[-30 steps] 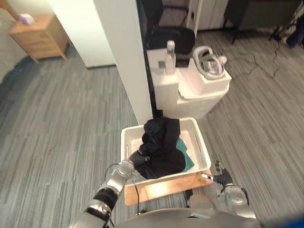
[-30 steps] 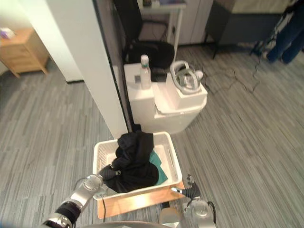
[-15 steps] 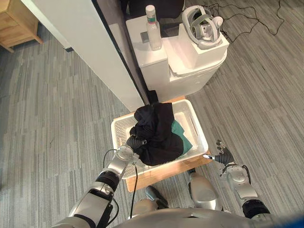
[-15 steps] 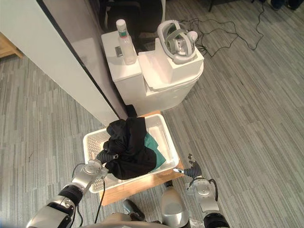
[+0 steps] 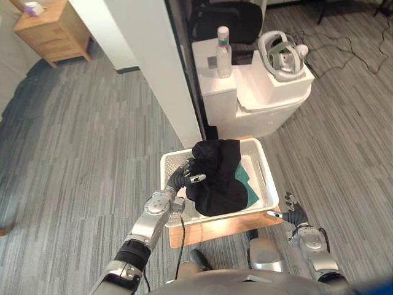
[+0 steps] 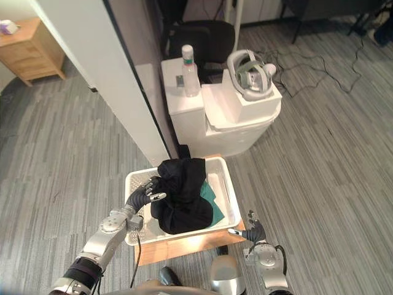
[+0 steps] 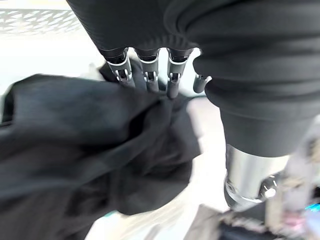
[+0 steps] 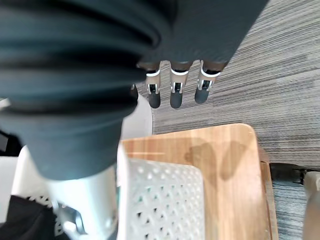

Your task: Tidy the bed and pick cloth on bed and put in laundry

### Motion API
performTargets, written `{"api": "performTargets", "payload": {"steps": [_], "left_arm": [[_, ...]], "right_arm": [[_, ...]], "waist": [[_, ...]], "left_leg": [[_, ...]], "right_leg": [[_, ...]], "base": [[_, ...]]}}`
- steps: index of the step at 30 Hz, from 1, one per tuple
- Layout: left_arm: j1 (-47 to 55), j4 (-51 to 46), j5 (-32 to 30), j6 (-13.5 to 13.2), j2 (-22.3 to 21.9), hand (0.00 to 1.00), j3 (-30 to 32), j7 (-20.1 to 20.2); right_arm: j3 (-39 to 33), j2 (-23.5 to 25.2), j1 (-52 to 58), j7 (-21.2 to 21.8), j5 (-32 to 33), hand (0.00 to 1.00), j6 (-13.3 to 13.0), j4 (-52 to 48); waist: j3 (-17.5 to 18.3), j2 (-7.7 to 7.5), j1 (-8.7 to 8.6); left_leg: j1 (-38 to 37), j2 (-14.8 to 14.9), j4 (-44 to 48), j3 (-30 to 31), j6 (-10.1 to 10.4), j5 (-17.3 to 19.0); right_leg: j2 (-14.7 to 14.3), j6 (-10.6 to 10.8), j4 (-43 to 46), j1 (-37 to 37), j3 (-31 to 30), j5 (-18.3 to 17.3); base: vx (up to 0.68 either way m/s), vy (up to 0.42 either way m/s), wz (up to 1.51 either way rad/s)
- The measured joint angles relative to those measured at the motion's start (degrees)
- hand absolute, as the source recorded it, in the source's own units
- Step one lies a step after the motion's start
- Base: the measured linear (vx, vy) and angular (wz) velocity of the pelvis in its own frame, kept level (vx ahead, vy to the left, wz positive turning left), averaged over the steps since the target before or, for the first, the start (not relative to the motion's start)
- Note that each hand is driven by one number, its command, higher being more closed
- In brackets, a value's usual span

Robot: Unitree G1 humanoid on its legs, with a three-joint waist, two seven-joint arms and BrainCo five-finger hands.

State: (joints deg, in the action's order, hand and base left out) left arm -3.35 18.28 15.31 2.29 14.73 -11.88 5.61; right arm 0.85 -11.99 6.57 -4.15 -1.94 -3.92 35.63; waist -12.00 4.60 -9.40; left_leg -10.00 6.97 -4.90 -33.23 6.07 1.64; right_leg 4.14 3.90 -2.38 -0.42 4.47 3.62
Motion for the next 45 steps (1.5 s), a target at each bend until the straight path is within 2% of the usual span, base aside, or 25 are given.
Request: {"api": "performTargets", "payload": {"steps": [4, 8, 11, 17, 21, 24, 25, 27, 33, 35, 41, 45], "left_arm": [[2.17, -2.74, 1.59, 0.96, 2.01, 0.0, 1.46, 2.24], [4.68, -3.57, 3.31, 3.55, 2.0, 0.0, 2.39, 4.06], [5.94, -3.57, 4.64, 5.13, 1.95, 0.0, 3.36, 3.74], [9.76, -3.11, 6.99, 6.87, 1.73, 0.0, 9.15, 0.93], [12.4, 5.7, 7.69, 7.01, 1.16, 0.0, 12.56, -0.36], [14.51, 11.4, 6.83, 6.75, 0.83, 0.0, 12.59, -1.07], [15.66, 14.98, 4.03, 6.51, -0.22, 0.0, 13.02, -0.98], [17.09, 20.48, 0.88, 6.44, -2.01, 0.0, 13.96, -0.83], [19.52, 35.16, -3.06, 6.92, -6.25, 0.0, 16.23, 0.49], [19.77, 36.69, -3.6, 6.37, -7.48, 0.0, 17.63, 0.45], [18.56, 38.45, -5.2, 8.42, -8.14, 0.0, 19.51, 0.83], [17.92, 39.29, -5.2, 8.6, -8.75, 0.0, 21.55, 1.58]], "right_arm": [[-0.34, 0.03, 0.5, -0.01, 0.07, 0.0, 0.18, 2.17], [-0.47, 0.3, 0.18, 0.08, 0.11, 0.0, 0.41, 4.07], [-1.64, 0.83, 0.18, 0.26, 0.11, 0.0, 0.47, 5.57], [-5.83, 0.68, -0.04, 1.34, 0.59, 0.0, 0.51, 8.81], [-8.74, 0.76, -0.24, 1.42, 1.85, 0.0, 0.53, 12.88], [-10.59, 0.77, -0.55, 1.39, 3.77, 0.0, 0.43, 15.07], [-12.23, 0.8, -0.6, 1.21, 5.31, 0.0, 0.43, 16.33], [-14.49, 0.92, -1.15, 0.96, 6.79, 0.0, 0.5, 18.17], [-21.76, 2.69, -3.4, 0.44, 8.66, 0.0, 0.99, 20.63], [-22.93, 3.27, -3.51, 0.45, 9.75, 0.0, 1.31, 20.64], [-25.24, 6.35, -3.22, 0.83, 14.17, 0.0, 5.25, 21.94], [-25.24, 8.18, -2.18, 2.67, 14.05, 0.0, 6.94, 22.7]], "waist": [[3.37, -0.15, 1.07], [4.37, -0.39, 1.31], [5.02, -0.97, 2.65], [5.84, -1.99, 3.98], [6.84, -2.4, 4.32], [7.19, -2.64, 4.61], [7.37, -2.8, 5.48], [7.64, -3.07, 6.14], [8.11, -3.11, 7.27], [8.21, -3.0, 7.31], [8.7, -2.55, 7.24], [9.1, -2.52, 7.31]], "left_leg": [[-0.14, 0.06, -0.14, 1.51, -0.09, -0.06], [-1.06, 0.02, -0.66, 2.35, -0.25, -0.19], [-1.05, 0.01, -0.66, 2.46, -0.29, -0.25], [-0.9, -0.17, -0.7, 3.35, -0.44, -0.37], [-0.78, -0.42, -0.77, 4.85, -0.52, -0.4], [-0.78, -0.47, -0.77, 5.47, -0.49, -0.36], [-0.79, -0.48, -0.79, 5.49, -0.48, -0.3], [-0.76, -0.49, -0.8, 5.54, -0.46, -0.26], [-0.96, -0.5, -0.78, 5.58, -0.37, -0.15], [-0.97, -0.49, -0.78, 5.65, -0.37, -0.15], [-1.04, -0.22, -0.95, 5.42, -0.28, -0.09], [-1.04, 0.06, -0.97, 5.43, -0.19, 0.0]], "right_leg": [[0.03, 0.0, -1.07, 1.44, 1.5, 0.0], [0.17, 0.0, -1.65, 2.9, 2.33, 0.0], [0.17, 0.0, -1.68, 2.92, 2.52, 0.01], [0.36, 0.04, -1.85, 3.18, 3.62, -0.04], [0.71, 0.2, -2.81, 4.07, 5.13, -0.21], [0.8, 0.39, -3.01, 4.55, 5.56, -0.36], [0.8, 0.43, -3.03, 4.57, 5.56, -0.41], [0.81, 0.45, -3.05, 4.6, 5.57, -0.48], [0.85, 0.47, -3.09, 4.86, 5.67, -0.54], [0.86, 0.47, -3.09, 4.91, 5.77, -0.54], [0.78, 0.39, -3.3, 4.89, 5.88, -0.86], [0.76, 0.4, -3.19, 4.92, 6.04, -0.91]], "base": [[-0.02, -0.013, 0.19], [-0.04, -0.009, 0.11], [-0.02, -0.011, 0.02], [-0.02, -0.016, 0.07], [-0.02, -0.019, 0.18], [0.0, -0.018, 0.12], [0.0, 0.0, 0.0], [0.0, 0.0, 0.0], [0.0, 0.0, 0.0], [0.0, 0.0, 0.0], [-0.02, -0.023, -0.02], [0.0, -0.008, 0.0]]}}
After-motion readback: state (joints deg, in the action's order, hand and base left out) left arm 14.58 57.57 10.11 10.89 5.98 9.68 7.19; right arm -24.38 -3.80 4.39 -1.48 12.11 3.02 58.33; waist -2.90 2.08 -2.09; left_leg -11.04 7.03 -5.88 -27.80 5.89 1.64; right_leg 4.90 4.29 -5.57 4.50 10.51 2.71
